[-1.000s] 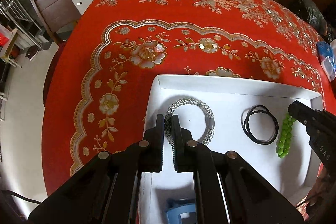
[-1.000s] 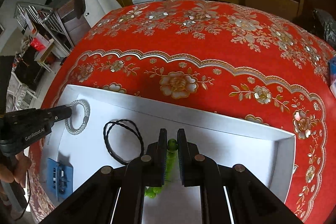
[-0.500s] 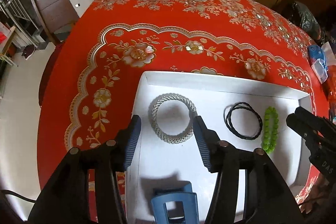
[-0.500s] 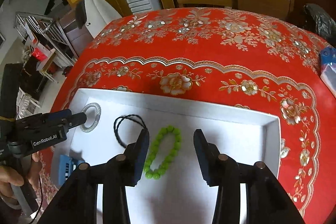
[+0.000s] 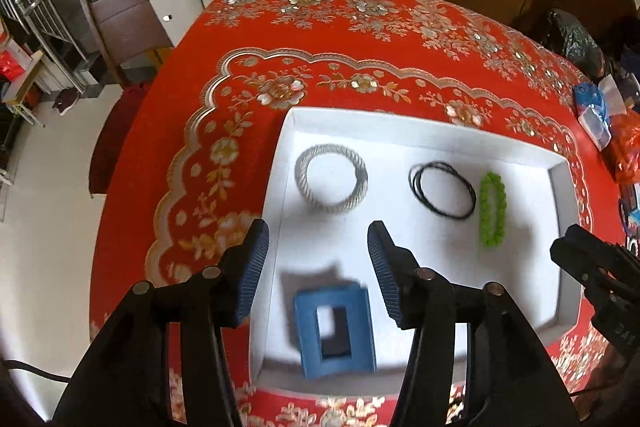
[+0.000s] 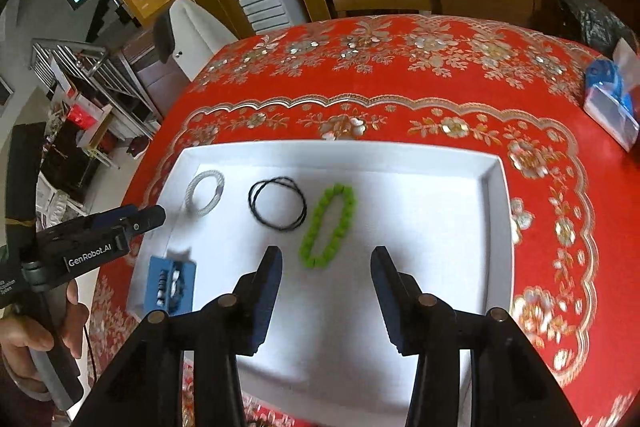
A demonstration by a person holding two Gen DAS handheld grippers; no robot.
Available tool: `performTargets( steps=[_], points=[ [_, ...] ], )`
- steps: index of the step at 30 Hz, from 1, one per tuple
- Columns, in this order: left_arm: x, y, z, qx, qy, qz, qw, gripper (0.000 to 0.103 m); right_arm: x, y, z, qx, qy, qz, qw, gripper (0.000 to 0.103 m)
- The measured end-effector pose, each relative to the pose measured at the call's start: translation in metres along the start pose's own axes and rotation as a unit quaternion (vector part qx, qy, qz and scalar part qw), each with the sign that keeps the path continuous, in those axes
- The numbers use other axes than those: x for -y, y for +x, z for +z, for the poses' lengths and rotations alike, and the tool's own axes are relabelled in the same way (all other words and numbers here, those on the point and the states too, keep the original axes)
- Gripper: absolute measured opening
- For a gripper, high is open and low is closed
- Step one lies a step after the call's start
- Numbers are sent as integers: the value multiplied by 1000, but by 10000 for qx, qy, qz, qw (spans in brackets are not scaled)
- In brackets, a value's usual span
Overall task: Organize jewelry
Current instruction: 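Withdraw both grippers from the tray back over the remaining jewelry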
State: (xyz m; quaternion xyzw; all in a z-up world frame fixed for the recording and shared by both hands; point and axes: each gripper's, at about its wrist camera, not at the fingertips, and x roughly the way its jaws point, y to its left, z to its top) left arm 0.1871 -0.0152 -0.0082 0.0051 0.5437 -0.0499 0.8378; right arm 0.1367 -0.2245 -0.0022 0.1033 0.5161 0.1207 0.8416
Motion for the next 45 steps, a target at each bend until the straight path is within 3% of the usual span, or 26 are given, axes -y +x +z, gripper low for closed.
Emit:
performTargets(
  steps=[14,18,26,32,38,45],
  points=[
    [9,-52,-83,132,-95,130,9998,51,-6,-58,-89,-4,-138,-74,9999,47],
    [13,-67,-109,157,-114,136,9997,51,-4,-75,-115,6,-152,-100,9998,59],
    [19,-91,-155,166,-182,184,9995,51,0,-96,-162,-66,-238,-90,9997,59],
    [5,-98,-184,26,-553,4,9985,51,6,-96,-199,-270,-260,-95,9993,59],
    [-15,-91,-208,-242,-972,-28,9950,51,11,-92,-220,-387,-219,-44,9990,59],
    [-31,-87,-223,-389,-1248,17,9914,51,12,-86,-216,-337,-144,95,9993,59]
  ],
)
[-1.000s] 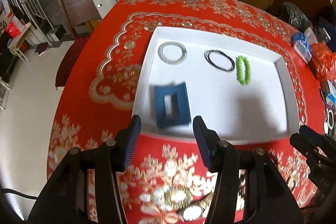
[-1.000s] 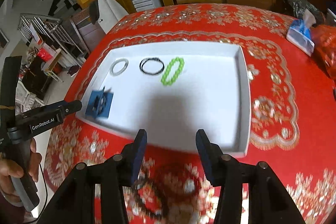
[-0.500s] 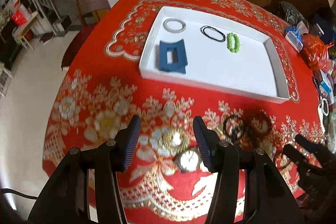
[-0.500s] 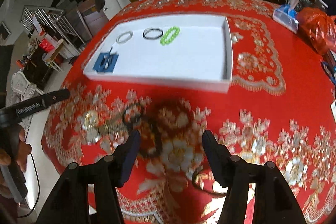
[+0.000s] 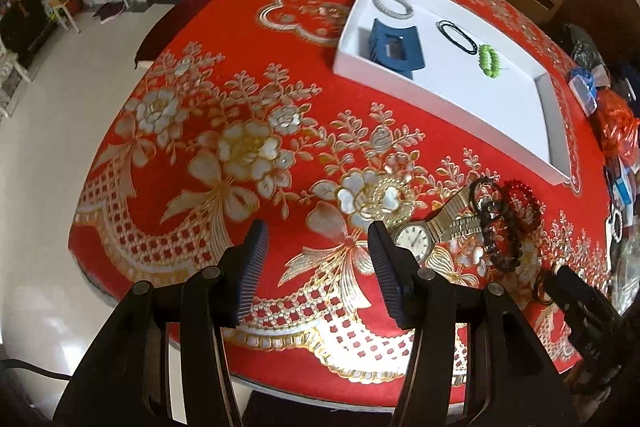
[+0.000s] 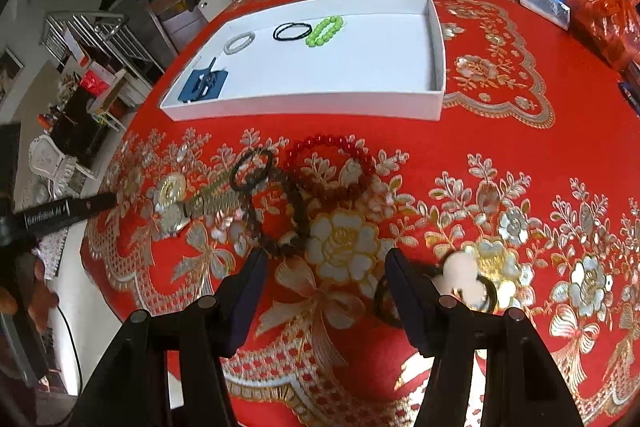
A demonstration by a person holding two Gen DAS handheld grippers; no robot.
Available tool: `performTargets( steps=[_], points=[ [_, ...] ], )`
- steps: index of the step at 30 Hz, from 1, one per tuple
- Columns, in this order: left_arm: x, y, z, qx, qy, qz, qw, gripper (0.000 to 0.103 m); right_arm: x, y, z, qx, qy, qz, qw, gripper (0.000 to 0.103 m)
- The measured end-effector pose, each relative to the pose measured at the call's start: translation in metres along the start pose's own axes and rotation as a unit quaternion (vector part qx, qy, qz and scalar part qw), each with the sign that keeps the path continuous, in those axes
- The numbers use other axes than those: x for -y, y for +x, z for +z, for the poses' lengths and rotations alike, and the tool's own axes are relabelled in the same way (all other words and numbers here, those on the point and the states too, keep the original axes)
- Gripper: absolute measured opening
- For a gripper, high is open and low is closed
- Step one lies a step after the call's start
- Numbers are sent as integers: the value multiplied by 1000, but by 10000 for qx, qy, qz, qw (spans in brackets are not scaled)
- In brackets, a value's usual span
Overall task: Organize jewelry
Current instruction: 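Withdraw both grippers from the tray back over the remaining jewelry, then close the right gripper on the red bead bracelet while the left grasps a black hair tie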
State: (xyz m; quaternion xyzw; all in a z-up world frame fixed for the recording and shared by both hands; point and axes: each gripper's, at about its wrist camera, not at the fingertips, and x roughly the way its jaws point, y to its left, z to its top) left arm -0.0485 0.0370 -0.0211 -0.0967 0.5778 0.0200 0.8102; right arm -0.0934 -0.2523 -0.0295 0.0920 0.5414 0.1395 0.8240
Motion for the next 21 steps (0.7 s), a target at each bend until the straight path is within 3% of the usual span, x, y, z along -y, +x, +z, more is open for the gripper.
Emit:
performTargets(
  steps=[5,9,14,16,18,21],
  points=[
    [9,5,3,-77,58,-144,9999,51,6,9,19,93,14,-146,9998,59],
    [38,14,10,-131,456,-193,9987,51,9,29,42,48,-114,-467,9988,58],
    [76,28,16,-205,1023,-212,9943,51,5,57,56,-40,-403,-784,9961,35],
    [90,36,20,-235,1244,-193,9918,51,2,61,57,-72,-620,-978,9932,18],
    [102,43,23,-287,1438,-214,9890,51,6,60,57,-80,-675,-1116,9914,12],
    [120,56,28,-435,1722,-221,9839,51,21,54,56,-169,-501,-1178,9916,11]
  ],
)
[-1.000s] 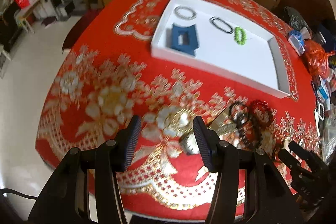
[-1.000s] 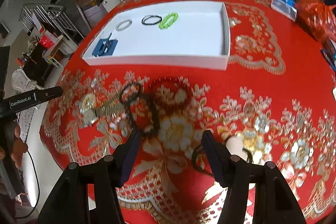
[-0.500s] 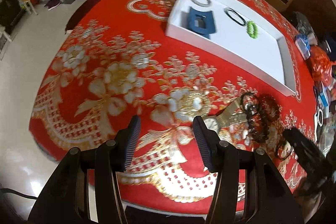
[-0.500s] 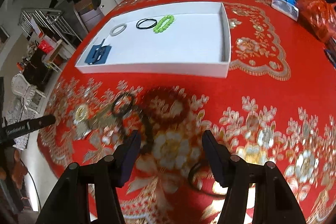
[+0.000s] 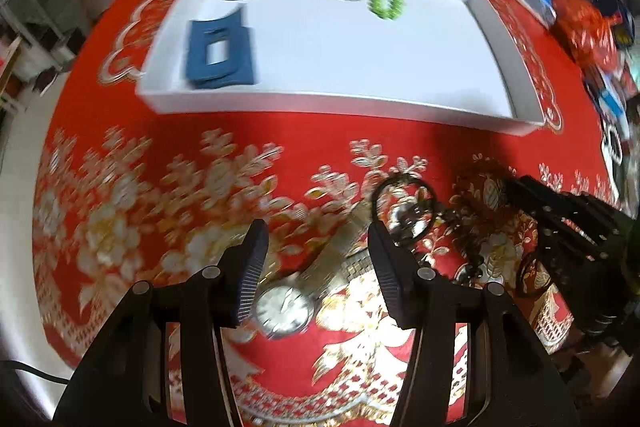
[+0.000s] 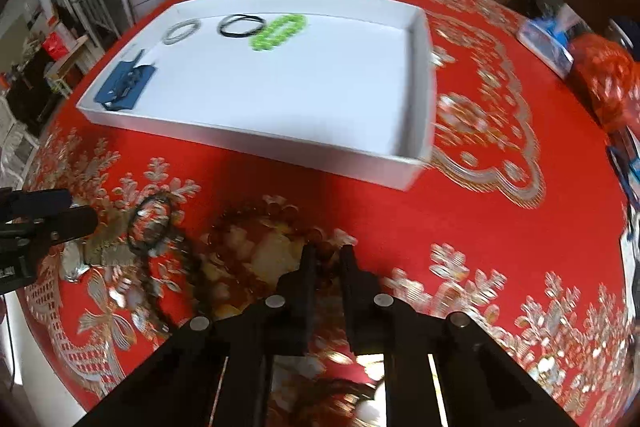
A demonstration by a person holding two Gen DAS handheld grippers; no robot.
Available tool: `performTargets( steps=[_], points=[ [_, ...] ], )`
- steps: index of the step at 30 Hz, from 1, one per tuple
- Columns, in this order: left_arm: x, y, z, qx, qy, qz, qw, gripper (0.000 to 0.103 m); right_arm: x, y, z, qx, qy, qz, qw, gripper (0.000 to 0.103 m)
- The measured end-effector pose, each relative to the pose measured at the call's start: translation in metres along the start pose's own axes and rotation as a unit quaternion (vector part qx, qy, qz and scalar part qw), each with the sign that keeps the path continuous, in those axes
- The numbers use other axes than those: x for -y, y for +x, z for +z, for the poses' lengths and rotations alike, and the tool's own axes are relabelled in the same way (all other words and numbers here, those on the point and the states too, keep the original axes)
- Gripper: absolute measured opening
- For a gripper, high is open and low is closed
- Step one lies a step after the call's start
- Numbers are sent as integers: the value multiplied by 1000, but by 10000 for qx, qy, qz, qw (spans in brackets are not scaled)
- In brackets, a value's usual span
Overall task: Organize jewelry
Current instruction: 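Close the right gripper on the red bead bracelet while the left grasps a black hair tie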
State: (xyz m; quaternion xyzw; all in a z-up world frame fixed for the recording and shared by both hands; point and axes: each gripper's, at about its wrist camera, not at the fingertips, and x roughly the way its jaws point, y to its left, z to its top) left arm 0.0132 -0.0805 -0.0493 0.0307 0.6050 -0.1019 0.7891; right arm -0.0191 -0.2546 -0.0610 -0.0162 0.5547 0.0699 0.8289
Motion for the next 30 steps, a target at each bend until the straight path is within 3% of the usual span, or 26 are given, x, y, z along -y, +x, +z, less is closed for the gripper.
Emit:
performTargets(
  steps=[6,11,13,15,17,22,30],
  points=[
    [16,17,17,-72,192,43,9998,51,26,-4,-6,10,412,310,9987,11],
    [29,29,25,-46,455,130,9989,50,25,-4,-5,16,361,299,9989,11],
    [34,28,27,65,606,143,9980,34,24,-4,-5,35,338,299,9990,11],
    [36,28,30,70,681,49,9976,8,23,-4,-6,62,294,293,9991,11],
    [36,28,32,34,702,-81,9975,4,21,-4,-5,68,181,246,9995,10],
    [12,19,33,-66,344,-614,9975,2,19,-12,-1,171,137,391,9990,9],
    [-12,-8,36,167,139,-700,9973,1,20,-43,16,453,134,671,9966,9]
  ],
)
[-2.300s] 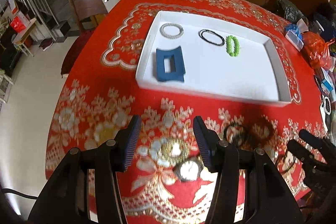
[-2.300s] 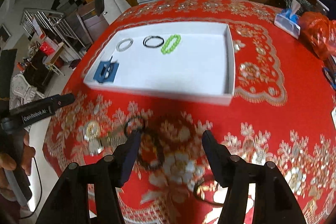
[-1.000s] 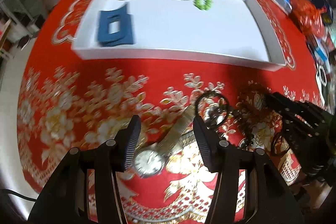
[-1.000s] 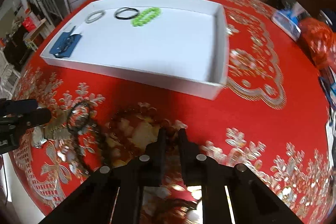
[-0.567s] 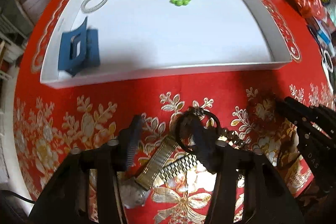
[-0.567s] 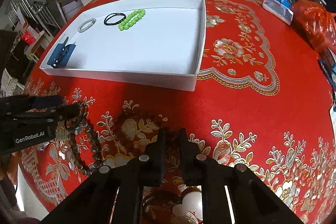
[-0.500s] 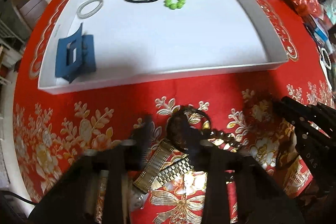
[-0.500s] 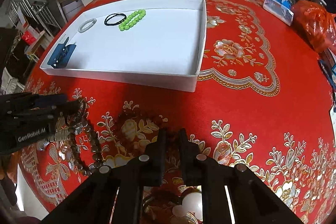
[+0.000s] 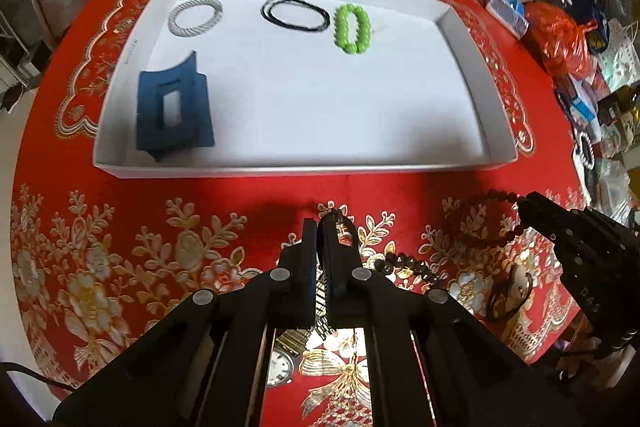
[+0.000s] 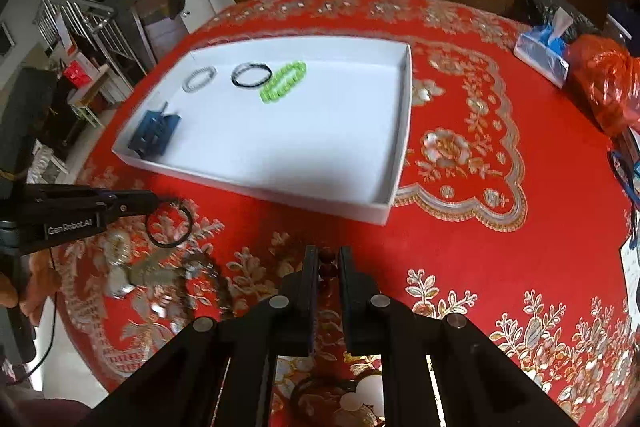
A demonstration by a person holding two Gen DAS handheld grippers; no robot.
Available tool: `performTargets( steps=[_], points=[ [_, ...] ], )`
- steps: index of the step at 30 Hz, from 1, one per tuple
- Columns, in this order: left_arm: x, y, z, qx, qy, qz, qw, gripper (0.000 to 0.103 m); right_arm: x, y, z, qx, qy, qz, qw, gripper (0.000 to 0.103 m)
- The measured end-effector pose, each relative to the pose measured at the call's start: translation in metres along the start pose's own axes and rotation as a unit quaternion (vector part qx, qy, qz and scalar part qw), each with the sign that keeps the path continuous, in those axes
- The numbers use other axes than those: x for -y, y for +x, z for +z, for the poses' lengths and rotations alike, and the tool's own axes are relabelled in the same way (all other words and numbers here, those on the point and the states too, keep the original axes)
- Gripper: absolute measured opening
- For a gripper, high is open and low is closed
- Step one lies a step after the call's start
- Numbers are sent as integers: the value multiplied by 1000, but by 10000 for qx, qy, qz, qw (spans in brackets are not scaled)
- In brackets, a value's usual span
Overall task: Organize jewelry
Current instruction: 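Close the right gripper on the red bead bracelet while the left grasps a black hair tie, then carry the red bead bracelet and black hair tie over the white tray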
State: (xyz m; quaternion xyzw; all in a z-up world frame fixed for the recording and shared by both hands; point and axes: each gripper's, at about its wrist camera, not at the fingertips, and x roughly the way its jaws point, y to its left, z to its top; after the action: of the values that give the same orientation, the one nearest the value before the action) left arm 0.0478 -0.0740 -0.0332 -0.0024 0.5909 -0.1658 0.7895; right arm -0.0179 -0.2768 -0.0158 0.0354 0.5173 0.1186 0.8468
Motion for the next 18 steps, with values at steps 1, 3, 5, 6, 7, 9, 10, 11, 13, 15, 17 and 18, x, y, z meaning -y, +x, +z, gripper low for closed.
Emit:
performTargets(
  steps=[1,3,5,6,7,9,10,11,13,15,17,18],
  points=[
    [-1,-3,0,32,-15,-7,10000,1,0,-3,2,19,13,47,10000,9],
    [-1,-8,5,91,-18,-24,10000,1,-2,-9,8,70,15,121,9999,9],
    [-2,-16,9,165,-1,-22,9999,1,-3,-13,13,120,10,141,9998,9],
    [-1,-19,12,203,0,-28,9998,1,-3,-17,17,149,15,166,9997,9],
    [2,-21,18,241,5,-34,9997,1,-3,-18,20,174,17,187,9997,9],
    [5,-24,28,324,11,-45,9995,1,-4,-24,27,257,3,198,9995,9],
    [1,-28,28,353,8,-53,9994,1,-5,-27,31,293,-1,209,9994,9],
    [2,-30,33,430,-14,-59,9991,1,-5,-28,33,316,-2,218,9993,9],
    [2,-33,40,474,-33,-84,9988,1,-5,-31,41,379,-35,225,9990,9],
    [2,-36,45,474,-23,-75,9988,1,-5,-33,47,417,-47,226,9989,9],
    [3,-35,45,362,36,-143,9992,1,-5,-34,51,453,-11,299,9985,9],
    [5,-33,42,285,90,-126,9995,1,-5,-34,52,459,-5,323,9984,9]
  ],
)
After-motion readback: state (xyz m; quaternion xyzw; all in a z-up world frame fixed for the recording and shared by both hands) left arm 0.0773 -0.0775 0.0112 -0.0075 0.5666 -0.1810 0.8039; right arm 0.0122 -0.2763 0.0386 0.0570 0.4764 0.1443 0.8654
